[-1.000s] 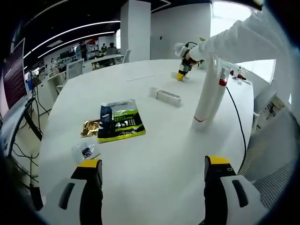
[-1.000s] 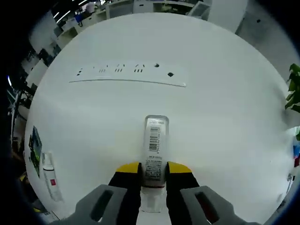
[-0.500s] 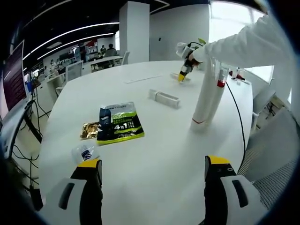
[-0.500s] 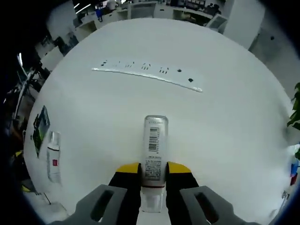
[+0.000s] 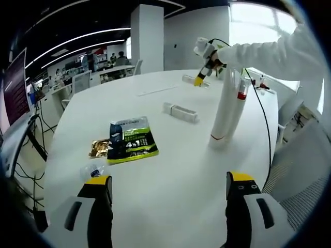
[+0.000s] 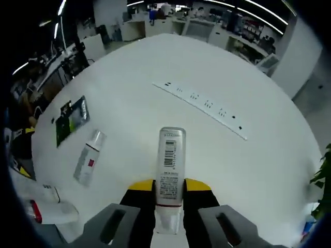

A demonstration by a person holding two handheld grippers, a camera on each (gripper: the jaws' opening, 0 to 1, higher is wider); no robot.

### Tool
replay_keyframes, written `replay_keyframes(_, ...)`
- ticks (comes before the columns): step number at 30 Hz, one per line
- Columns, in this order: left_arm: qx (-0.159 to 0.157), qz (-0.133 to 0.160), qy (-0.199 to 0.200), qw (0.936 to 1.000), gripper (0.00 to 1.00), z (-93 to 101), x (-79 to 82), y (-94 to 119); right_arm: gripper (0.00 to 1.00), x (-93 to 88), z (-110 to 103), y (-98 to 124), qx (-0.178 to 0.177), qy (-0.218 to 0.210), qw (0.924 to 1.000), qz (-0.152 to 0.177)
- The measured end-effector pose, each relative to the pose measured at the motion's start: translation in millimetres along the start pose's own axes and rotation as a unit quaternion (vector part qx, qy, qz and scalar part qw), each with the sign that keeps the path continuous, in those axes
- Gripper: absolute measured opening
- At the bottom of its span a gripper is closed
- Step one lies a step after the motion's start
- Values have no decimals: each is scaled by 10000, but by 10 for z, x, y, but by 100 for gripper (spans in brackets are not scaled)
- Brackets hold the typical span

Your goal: Arrange the skincare products in the storage area until every visible bottle or jar stands upright without overlapping.

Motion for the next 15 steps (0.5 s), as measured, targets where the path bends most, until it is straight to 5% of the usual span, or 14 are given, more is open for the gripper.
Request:
replay_keyframes(7, -50, 66, -59, 9999, 86, 47, 19, 21, 12, 81, -368, 232, -24, 797, 9965, 257)
replay_keyframes(15, -118, 183, -222, 9995, 86, 115, 79, 55, 12, 107, -797, 691, -538, 1909, 9787, 536)
Point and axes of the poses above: the point that each gripper's makers call its tool centre point, and the gripper's own axes: y roughly backward along the fingers, z roughly to its right, x roughly out of its top, the point moved 6 cm from there along y, roughly backward along the fingers, and after that the axes turned 13 degrees about -z, right-handed, at the moved point
